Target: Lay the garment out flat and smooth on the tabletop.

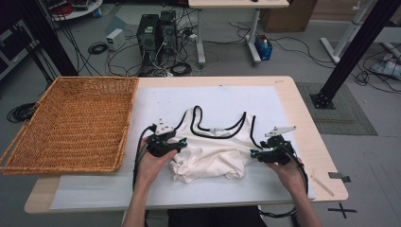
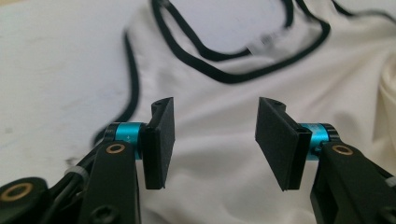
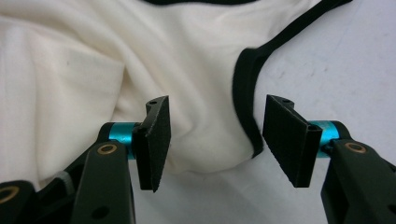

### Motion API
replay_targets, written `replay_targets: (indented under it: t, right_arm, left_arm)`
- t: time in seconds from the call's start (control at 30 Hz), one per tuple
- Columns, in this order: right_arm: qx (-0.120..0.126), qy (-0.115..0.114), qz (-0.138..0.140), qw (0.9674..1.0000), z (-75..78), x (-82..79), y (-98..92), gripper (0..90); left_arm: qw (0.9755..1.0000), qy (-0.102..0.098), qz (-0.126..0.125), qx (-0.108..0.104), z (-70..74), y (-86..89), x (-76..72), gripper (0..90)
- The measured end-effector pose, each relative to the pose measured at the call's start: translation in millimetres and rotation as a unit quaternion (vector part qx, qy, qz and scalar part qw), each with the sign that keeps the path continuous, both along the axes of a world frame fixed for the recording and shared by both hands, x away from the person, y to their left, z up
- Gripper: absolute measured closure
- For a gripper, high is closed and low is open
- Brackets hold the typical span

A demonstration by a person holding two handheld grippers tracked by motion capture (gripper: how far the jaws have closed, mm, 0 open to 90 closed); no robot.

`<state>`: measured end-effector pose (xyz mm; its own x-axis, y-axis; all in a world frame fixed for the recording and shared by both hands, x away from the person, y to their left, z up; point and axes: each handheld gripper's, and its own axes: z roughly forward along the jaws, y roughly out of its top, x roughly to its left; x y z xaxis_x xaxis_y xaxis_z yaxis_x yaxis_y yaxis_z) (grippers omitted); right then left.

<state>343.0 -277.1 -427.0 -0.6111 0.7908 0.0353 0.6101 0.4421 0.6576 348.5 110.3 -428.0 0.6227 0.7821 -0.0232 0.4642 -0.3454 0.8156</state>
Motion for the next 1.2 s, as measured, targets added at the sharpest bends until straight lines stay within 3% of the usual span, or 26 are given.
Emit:
replay_targets:
  t: [0.07,0.1,0.13,0.2,0.23,0.3,0.57,0.63,0.73,0.77,0.83,0.87,0.9,0.97,1.03,1.1,1.13,1.17,1.2]
  right_arm:
    - [-0.022,0.005,0.004,0.9997,-7.2,-0.3,4.9,44.3]
    - [-0.022,-0.004,0.007,0.9997,-10.2,0.4,5.7,55.3]
    - [-0.022,-0.004,0.007,0.9997,-10.2,0.4,5.7,55.3]
    - [-0.016,-0.002,0.016,0.9997,-8.6,1.1,2.9,67.8]
    - [-0.024,-0.008,0.019,0.9995,-7.1,-0.2,-0.3,80.6]
    - [-0.027,-0.008,0.022,0.9994,-5.8,-2.1,-5.3,85.6]
    - [-0.056,-0.012,0.009,0.9983,-1.8,-15.1,-28.4,86.0]
    - [-0.056,-0.011,0.006,0.9983,-1.8,-15.5,-31.3,85.0]
    - [-0.046,-0.008,0.001,0.9989,-0.1,-15.3,-35.3,71.6]
    - [-0.039,-0.010,0.004,0.9992,2.1,-15.7,-35.3,65.9]
    - [-0.017,-0.027,-0.001,0.9995,10.7,-10.3,-32.5,53.0]
    - [-0.017,-0.027,-0.001,0.9995,10.7,-10.3,-32.5,53.0]
    - [-0.007,-0.034,0.000,0.9994,17.5,3.4,-28.2,51.7]
    - [-0.002,-0.037,0.001,0.9993,19.2,9.8,-26.8,51.5]
    - [0.000,-0.037,-0.003,0.9993,22.1,30.5,-23.2,50.6]
    - [-0.002,-0.044,-0.005,0.9990,21.7,65.4,-20.0,50.6]
    - [-0.002,-0.044,-0.005,0.9990,21.7,65.4,-20.0,50.6]
    - [0.008,-0.037,-0.016,0.9991,18.0,90.2,-20.9,49.8]
    - [0.008,-0.037,-0.016,0.9991,18.0,90.2,-20.9,49.8]
  left_arm:
    - [0.9993,0.018,-0.003,0.033,-10.1,-5.8,0.8,47.7]
    - [0.9987,0.029,-0.008,0.041,-16.1,-7.7,0.9,54.3]
    - [0.9984,0.032,-0.014,0.044,-19.0,-8.6,0.0,54.3]
    - [0.9993,0.026,-0.015,0.025,-21.8,-8.1,-5.2,68.5]
    - [0.9993,0.027,-0.016,0.018,-22.3,-7.2,-7.7,78.7]
    - [0.9993,0.030,-0.022,0.005,-22.9,-4.9,-13.2,83.1]
    - [0.9956,0.045,-0.080,-0.018,-23.2,-18.3,-47.9,84.5]
    - [0.9949,0.043,-0.091,-0.011,-22.8,-25.8,-53.9,84.3]
    - [0.9956,0.038,-0.081,-0.029,-19.2,-28.0,-54.6,80.8]
    - [0.9960,0.031,-0.066,-0.052,-15.9,-25.5,-51.3,75.2]
    - [0.9961,0.018,-0.047,-0.073,-9.7,-20.1,-41.7,59.2]
    - [0.9962,0.011,-0.034,-0.079,-5.7,-17.9,-34.7,59.2]
    - [0.9967,0.001,-0.026,-0.077,-0.2,-14.6,-24.0,59.1]
    - [0.9972,-0.007,-0.011,-0.074,7.1,-11.0,-7.1,59.1]
    - [0.9981,-0.013,0.003,-0.060,14.1,-6.6,18.6,59.1]
    - [0.9992,-0.010,0.008,-0.038,18.3,-4.7,39.8,58.5]
    - [0.9995,-0.008,0.008,-0.028,19.7,-4.0,52.0,58.5]
    - [0.9997,-0.005,0.010,-0.021,19.8,-3.6,64.3,58.5]
    - [0.9997,0.001,0.012,-0.021,17.8,-2.9,76.5,58.5]
